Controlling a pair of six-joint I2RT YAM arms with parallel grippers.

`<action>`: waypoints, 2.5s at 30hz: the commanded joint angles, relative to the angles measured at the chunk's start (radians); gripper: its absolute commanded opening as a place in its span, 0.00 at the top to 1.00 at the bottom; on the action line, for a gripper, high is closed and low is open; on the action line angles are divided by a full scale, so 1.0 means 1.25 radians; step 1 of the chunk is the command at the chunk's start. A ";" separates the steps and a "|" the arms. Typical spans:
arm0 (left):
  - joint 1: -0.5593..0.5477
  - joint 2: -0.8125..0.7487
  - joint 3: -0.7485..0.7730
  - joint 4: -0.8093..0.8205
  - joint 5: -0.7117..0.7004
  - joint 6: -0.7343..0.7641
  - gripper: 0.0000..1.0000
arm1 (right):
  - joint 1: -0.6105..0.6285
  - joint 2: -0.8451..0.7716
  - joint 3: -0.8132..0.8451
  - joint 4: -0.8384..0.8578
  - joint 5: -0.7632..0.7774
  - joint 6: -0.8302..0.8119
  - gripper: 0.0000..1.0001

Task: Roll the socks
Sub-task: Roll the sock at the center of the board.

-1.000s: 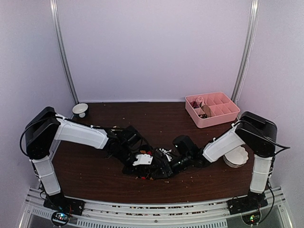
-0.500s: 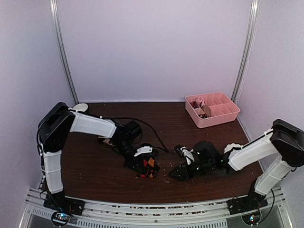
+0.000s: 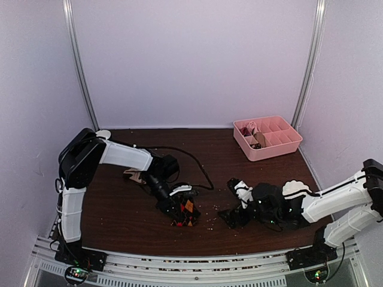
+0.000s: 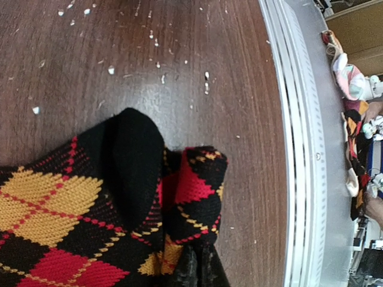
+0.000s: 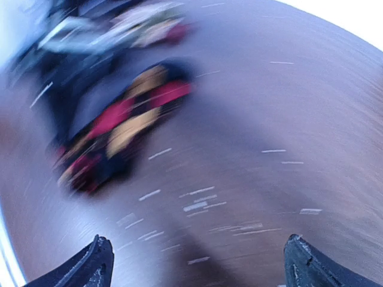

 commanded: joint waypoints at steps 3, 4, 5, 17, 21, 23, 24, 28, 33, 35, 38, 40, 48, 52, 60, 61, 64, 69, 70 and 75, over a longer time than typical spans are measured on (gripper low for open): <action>0.021 0.051 0.006 -0.055 0.019 0.023 1.00 | 0.112 0.077 0.042 0.024 -0.113 -0.286 0.00; 0.022 0.058 0.008 -0.060 0.027 0.026 0.99 | 0.120 0.089 0.051 0.035 -0.141 -0.320 0.02; 0.023 0.064 0.012 -0.065 0.033 0.029 0.99 | 0.126 0.104 0.065 0.037 -0.162 -0.349 0.04; 0.030 0.094 0.027 -0.070 0.037 0.036 0.99 | 0.129 0.342 0.339 -0.118 -0.265 -0.562 0.37; 0.031 0.098 0.031 -0.069 0.034 0.040 0.99 | 0.117 0.382 0.368 -0.135 -0.290 -0.582 0.43; 0.031 0.099 0.031 -0.068 0.034 0.043 0.99 | 0.110 0.396 0.375 -0.138 -0.301 -0.583 0.48; 0.032 0.099 0.031 -0.067 0.034 0.045 0.99 | 0.107 0.403 0.379 -0.141 -0.302 -0.584 0.51; 0.032 0.098 0.031 -0.067 0.033 0.055 0.96 | 0.092 0.423 0.380 -0.131 -0.300 -0.576 0.61; 0.032 0.100 0.033 -0.067 0.031 0.062 0.95 | 0.090 0.443 0.386 -0.137 -0.281 -0.589 0.63; 0.032 0.102 0.038 -0.071 0.029 0.064 0.95 | 0.090 0.443 0.380 -0.128 -0.269 -0.593 0.60; 0.032 0.109 0.046 -0.079 0.027 0.070 0.95 | 0.088 0.446 0.386 -0.140 -0.261 -0.608 0.59; 0.032 0.109 0.049 -0.080 0.021 0.071 0.94 | 0.087 0.457 0.397 -0.163 -0.271 -0.618 0.65; 0.047 0.036 0.041 -0.075 -0.007 0.086 0.64 | 0.044 0.522 0.445 -0.258 -0.345 -0.546 0.85; 0.073 -0.041 0.017 -0.077 0.000 0.106 0.47 | 0.019 0.564 0.477 -0.327 -0.418 -0.503 0.89; 0.088 -0.192 -0.093 0.033 -0.034 0.103 0.46 | -0.027 0.591 0.537 -0.446 -0.556 -0.345 0.97; 0.089 -0.205 -0.104 0.042 -0.034 0.106 0.46 | -0.037 0.589 0.533 -0.443 -0.581 -0.310 0.98; 0.089 -0.245 -0.143 0.083 -0.029 0.109 0.47 | -0.055 0.586 0.516 -0.437 -0.635 -0.227 1.00; 0.067 -0.325 -0.231 0.187 -0.031 0.103 0.47 | -0.057 0.582 0.485 -0.441 -0.667 -0.105 1.00; 0.054 -0.337 -0.248 0.206 -0.042 0.103 0.48 | -0.057 0.582 0.483 -0.444 -0.671 -0.082 1.00; -0.046 -0.346 -0.296 0.310 -0.152 0.099 0.52 | -0.061 0.594 0.504 -0.474 -0.723 -0.002 1.00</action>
